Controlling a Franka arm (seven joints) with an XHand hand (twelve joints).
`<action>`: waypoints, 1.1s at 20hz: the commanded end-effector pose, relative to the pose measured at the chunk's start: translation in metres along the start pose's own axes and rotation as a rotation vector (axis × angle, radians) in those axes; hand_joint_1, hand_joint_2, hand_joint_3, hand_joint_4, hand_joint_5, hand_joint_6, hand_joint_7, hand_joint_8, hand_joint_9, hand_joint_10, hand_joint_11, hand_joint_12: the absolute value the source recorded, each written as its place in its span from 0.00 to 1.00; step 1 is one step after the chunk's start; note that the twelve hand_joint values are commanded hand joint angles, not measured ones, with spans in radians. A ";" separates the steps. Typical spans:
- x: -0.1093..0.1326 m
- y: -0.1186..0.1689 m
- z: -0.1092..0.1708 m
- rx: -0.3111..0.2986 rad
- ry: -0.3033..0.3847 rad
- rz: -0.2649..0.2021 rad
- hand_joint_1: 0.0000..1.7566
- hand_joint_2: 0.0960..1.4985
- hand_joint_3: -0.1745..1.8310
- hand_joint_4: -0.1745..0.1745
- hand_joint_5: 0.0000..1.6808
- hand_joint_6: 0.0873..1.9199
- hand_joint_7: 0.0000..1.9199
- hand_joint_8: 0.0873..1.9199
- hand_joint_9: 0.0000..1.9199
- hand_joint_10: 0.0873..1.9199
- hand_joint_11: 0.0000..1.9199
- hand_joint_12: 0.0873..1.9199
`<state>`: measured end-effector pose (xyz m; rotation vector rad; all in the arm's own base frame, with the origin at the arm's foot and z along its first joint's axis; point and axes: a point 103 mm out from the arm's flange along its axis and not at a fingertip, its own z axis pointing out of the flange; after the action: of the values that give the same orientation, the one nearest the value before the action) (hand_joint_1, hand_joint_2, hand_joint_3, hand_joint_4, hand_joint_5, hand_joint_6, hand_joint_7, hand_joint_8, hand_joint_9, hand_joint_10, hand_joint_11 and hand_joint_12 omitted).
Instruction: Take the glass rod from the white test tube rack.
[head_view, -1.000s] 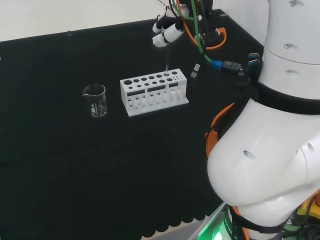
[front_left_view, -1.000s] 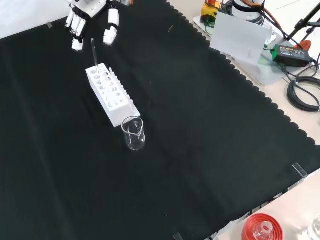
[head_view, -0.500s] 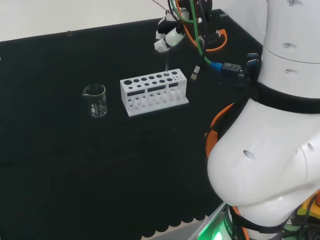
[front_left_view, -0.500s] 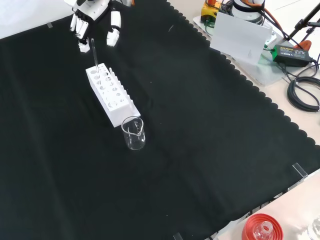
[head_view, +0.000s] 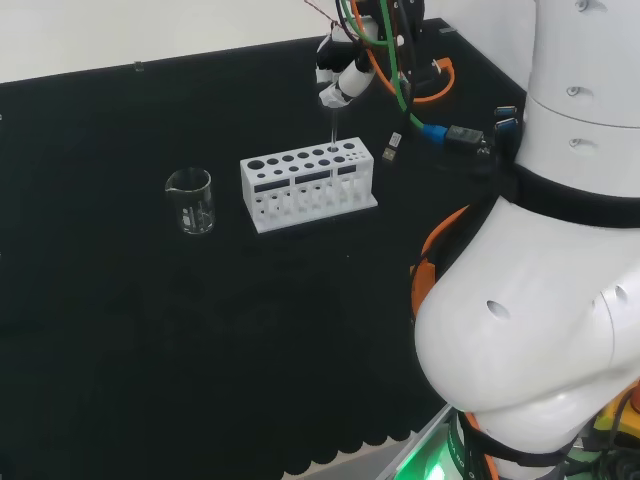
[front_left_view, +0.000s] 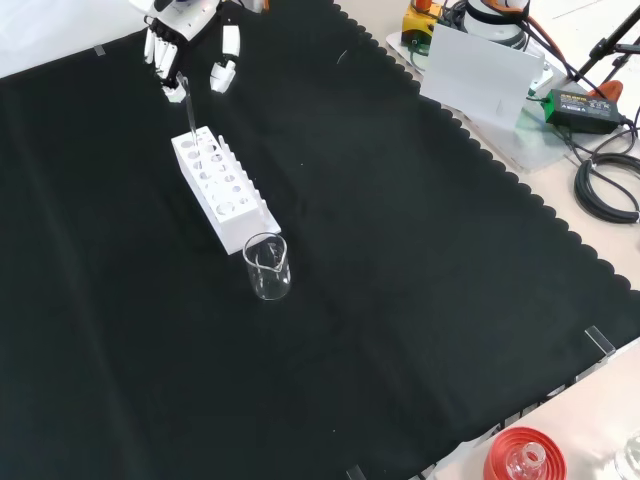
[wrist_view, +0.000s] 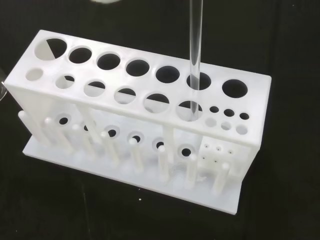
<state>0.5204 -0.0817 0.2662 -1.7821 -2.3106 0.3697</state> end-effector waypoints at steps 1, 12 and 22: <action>0.002 0.005 -0.001 0.008 -0.004 -0.006 0.47 0.51 0.32 0.23 0.33 0.45 0.34 0.40 0.46 0.37 0.37 0.65; 0.006 0.014 -0.004 0.032 -0.060 -0.011 0.55 0.46 0.37 0.18 0.38 0.45 0.39 0.39 0.51 0.34 0.45 0.62; 0.006 0.016 -0.009 0.012 -0.086 -0.007 0.61 0.42 0.45 0.03 0.48 0.44 0.51 0.38 0.61 0.30 0.59 0.56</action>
<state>0.5350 -0.0736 0.2684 -1.7793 -2.3535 0.4801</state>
